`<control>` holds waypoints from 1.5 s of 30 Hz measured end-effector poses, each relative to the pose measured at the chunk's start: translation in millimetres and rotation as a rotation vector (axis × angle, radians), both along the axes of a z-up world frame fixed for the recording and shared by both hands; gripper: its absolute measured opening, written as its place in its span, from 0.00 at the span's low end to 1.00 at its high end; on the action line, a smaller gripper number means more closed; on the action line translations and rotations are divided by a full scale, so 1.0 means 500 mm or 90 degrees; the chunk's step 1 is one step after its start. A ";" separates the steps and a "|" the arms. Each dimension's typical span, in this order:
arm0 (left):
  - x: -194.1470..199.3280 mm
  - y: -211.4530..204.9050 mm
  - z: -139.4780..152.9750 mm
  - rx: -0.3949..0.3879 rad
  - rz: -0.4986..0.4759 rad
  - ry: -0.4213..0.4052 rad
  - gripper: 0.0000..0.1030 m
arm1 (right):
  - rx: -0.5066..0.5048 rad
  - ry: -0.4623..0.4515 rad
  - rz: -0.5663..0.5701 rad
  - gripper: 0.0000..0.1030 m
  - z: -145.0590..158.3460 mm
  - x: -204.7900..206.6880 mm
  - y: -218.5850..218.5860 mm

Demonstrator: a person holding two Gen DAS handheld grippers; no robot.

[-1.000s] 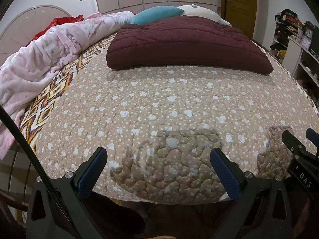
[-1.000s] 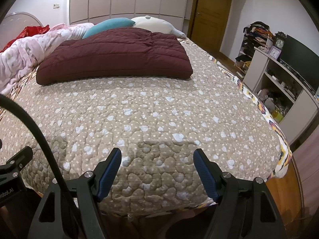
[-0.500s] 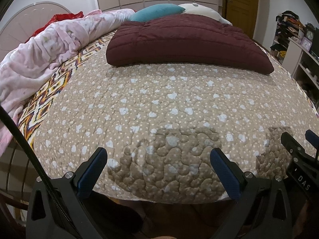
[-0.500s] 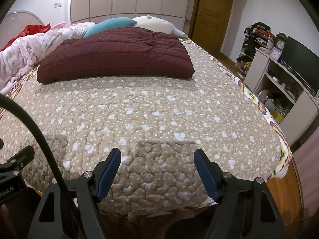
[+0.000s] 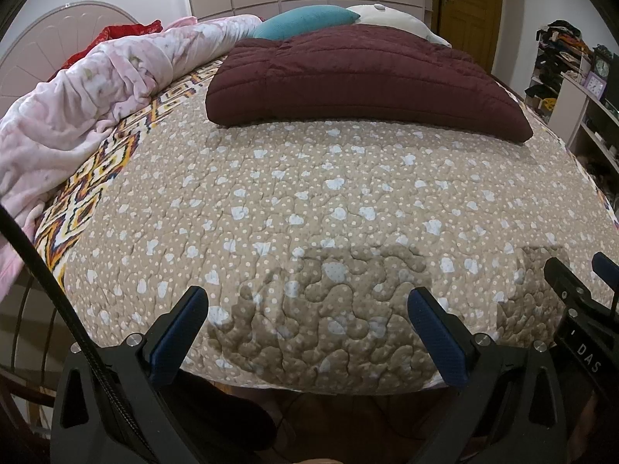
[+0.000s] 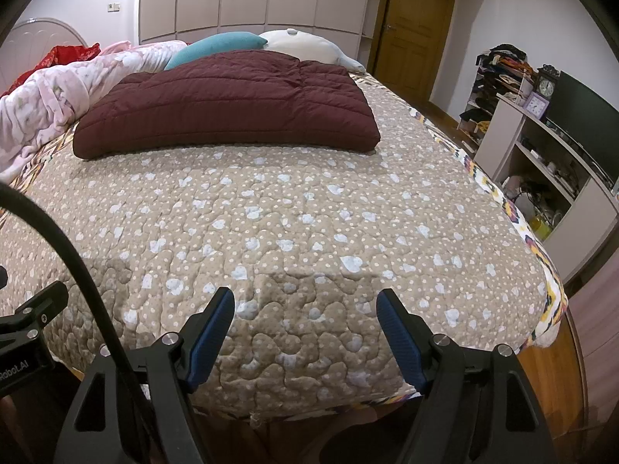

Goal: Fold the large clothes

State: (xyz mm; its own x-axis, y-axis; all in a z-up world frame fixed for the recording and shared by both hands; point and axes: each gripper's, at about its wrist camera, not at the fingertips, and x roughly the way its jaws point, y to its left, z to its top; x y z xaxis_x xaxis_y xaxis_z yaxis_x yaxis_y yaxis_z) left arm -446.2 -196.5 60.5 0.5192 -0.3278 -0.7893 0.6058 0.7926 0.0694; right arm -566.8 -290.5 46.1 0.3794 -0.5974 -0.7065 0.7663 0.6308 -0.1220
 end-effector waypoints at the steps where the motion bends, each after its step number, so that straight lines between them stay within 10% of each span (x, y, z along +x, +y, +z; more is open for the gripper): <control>1: 0.000 0.001 -0.002 0.000 0.000 0.001 1.00 | 0.001 0.000 0.001 0.77 -0.001 0.000 0.001; 45: 0.010 0.001 -0.016 0.007 -0.002 0.016 1.00 | 0.005 0.006 0.010 0.78 -0.008 0.009 0.001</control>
